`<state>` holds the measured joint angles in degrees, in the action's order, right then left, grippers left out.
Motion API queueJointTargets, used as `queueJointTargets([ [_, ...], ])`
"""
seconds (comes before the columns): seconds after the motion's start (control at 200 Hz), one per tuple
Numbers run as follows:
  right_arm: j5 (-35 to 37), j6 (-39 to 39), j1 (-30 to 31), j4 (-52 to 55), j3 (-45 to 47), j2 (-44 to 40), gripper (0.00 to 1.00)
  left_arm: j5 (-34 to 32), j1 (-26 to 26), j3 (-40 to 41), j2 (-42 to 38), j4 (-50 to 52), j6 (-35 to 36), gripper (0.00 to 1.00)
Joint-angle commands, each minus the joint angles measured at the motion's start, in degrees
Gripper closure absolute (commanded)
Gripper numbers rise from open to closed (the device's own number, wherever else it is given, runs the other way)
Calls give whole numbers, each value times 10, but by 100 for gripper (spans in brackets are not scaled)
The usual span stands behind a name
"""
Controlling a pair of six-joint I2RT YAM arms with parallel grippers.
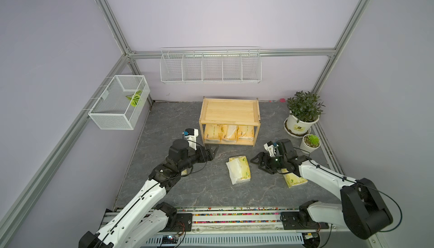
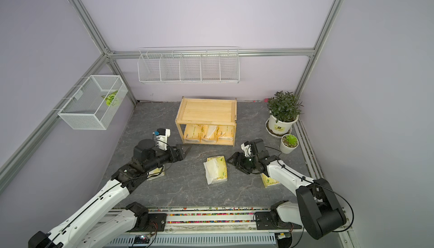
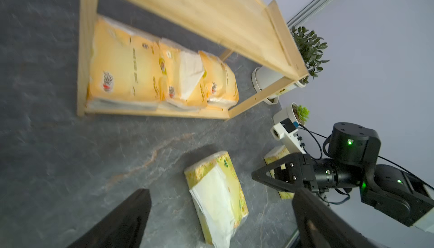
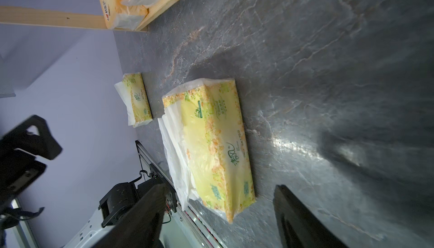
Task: Place the tissue boxes on the shelf by color
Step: Pick up the box of tissues from the center of the board.
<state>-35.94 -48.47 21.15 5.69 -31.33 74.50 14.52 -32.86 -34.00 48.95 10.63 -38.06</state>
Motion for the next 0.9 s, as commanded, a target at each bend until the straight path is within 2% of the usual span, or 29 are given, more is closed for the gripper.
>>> queueJointTargets([
  [0.0,-21,-20,7,-66,25,21,23,-19,-28,34,5,-69,-56,0],
  [0.24,-26,-28,21,-113,46,49,23,-5,-67,89,100,-198,-88,0],
  [0.465,-36,-31,25,-142,58,75,23,29,-77,116,174,-293,-122,0],
  [0.895,-43,-43,48,-180,69,98,24,59,-115,113,320,-425,-163,0],
])
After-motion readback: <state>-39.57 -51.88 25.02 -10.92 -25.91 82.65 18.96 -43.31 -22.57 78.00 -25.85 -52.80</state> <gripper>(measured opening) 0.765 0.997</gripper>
